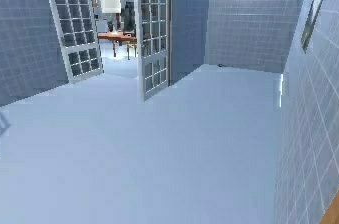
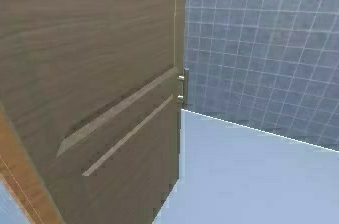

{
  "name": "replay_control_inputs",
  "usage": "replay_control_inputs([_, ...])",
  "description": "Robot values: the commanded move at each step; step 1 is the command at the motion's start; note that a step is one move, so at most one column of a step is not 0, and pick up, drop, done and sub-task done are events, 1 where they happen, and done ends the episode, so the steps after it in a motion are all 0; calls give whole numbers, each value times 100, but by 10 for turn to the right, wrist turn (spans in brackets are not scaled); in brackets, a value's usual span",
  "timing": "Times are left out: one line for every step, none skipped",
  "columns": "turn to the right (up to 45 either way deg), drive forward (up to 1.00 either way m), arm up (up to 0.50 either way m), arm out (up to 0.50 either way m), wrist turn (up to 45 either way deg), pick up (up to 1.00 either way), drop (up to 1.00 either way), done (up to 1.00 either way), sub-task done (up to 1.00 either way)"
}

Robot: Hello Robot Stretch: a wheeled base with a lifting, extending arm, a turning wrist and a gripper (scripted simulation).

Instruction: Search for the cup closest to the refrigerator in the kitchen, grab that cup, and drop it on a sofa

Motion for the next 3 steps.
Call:
replay_control_inputs([0,30,0,0,0,0,0,0,0])
replay_control_inputs([-450,0,0,0,0,0,0,0,0])
replay_control_inputs([0,15,0,0,0,0,0,0,0])
